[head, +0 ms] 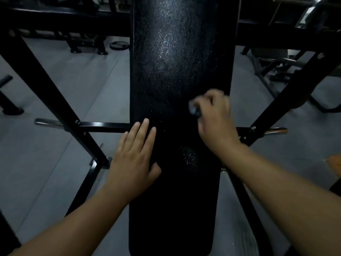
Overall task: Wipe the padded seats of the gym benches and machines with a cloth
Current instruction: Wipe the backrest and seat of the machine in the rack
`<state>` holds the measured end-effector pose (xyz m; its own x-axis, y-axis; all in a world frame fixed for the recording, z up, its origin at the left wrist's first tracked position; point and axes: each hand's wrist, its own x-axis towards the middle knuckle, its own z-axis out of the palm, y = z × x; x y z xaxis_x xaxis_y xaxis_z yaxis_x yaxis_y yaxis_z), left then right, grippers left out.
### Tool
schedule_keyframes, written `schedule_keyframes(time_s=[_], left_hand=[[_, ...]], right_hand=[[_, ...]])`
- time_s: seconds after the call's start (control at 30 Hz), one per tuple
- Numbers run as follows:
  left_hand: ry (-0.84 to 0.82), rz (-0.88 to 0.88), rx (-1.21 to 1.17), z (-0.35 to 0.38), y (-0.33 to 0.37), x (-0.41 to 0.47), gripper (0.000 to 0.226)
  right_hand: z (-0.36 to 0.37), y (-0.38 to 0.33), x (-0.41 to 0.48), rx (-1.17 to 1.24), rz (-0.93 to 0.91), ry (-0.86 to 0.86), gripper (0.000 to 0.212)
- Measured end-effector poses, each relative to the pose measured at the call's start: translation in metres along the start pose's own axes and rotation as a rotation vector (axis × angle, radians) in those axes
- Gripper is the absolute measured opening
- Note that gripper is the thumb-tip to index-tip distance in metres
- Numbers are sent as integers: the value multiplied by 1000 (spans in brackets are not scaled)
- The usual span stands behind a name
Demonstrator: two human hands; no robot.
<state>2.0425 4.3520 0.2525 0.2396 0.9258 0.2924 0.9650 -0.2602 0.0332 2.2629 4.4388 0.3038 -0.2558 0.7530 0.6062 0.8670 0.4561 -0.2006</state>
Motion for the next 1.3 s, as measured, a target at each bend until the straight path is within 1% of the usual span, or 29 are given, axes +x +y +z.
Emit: schedule_keyframes(time_s=[0.03,0.07,0.1,0.17,0.2,0.23,0.27,0.3,0.37,0.4,0.43,0.47,0.53,0.57,0.6,0.63,0.73,0.77,0.8,0.87,0.93,0.97,1.0,1.03,1.1,1.17,1.2,1.23,1.3], left_hand=[[-3,-16,-10,1,0,-2,85],[-6,-30,-21,1,-1,-4,86],[-9,-45,-31,2,-2,-7,86],[-17,-73,-40,1,-6,-15,87],[-23,-82,-36,0,-9,-20,86],[-28,-87,-35,-1,-12,-24,85],[-26,-93,-40,-1,-14,-26,85],[-21,-107,-46,-1,-14,-27,85],[-14,-154,-77,1,-11,-25,86],[-11,-188,-102,1,-9,-23,88],[-7,-220,-126,0,-7,-22,89],[-3,-244,-149,-1,-5,-22,91],[-13,-274,-184,-2,-6,-23,91],[-17,-284,-191,-3,-8,-25,90],[-8,-289,-191,-3,-9,-26,90],[7,-296,-189,-3,-9,-27,89],[5,-298,-195,-4,-9,-29,88],[1,-302,-186,-5,-10,-29,88],[-13,-308,-172,-6,-11,-31,88],[-25,-323,-147,-9,-15,-34,89],[-37,-327,-145,-14,-17,-36,90],[-30,-320,-166,-16,-16,-36,90],[-4,-312,-188,-17,-15,-36,89],[21,-304,-203,-18,-12,-35,87],[30,-293,-229,-16,-6,-34,85],[27,-293,-246,-13,0,-36,86],[11,-289,-254,-12,2,-37,87],[-5,-289,-262,-10,3,-39,89],[-14,-299,-264,-8,-1,-43,89]], right_hand=[[1,-13,13,27,95,47,39],[7,-29,14,52,106,33,47],[16,-43,2,51,18,-46,55],[33,-60,-50,29,-299,-295,66],[36,-57,-73,17,-425,-397,64],[34,-46,-79,12,-502,-429,56],[33,-36,-69,4,-509,-370,46],[32,-33,-46,-20,-417,-290,44],[34,-46,11,-56,-129,-71,51],[37,-62,28,-46,-37,5,54],[44,-79,29,-39,-42,44,56],[54,-90,16,-39,-126,6,56],[64,-91,-36,-52,-403,-195,56],[60,-82,-55,-66,-492,-278,56],[54,-69,-55,-70,-530,-280,53],[51,-59,-40,-97,-499,-219,50],[46,-70,37,-149,-111,17,52],[48,-84,49,-147,-68,53,54],[54,-97,45,-149,-110,50,56],[67,-104,1,-168,-340,-108,58],[61,-85,-48,-148,-552,-290,56],[51,-70,-50,-144,-606,-318,52],[45,-56,-36,-151,-600,-291,49],[39,-49,-12,-172,-518,-222,46],[32,-53,49,-204,-222,-29,46],[38,-82,73,-172,-42,36,58],[46,-94,62,-146,-62,20,64],[55,-101,39,-130,-159,-31,67],[63,-98,-30,-99,-402,-221,64]])
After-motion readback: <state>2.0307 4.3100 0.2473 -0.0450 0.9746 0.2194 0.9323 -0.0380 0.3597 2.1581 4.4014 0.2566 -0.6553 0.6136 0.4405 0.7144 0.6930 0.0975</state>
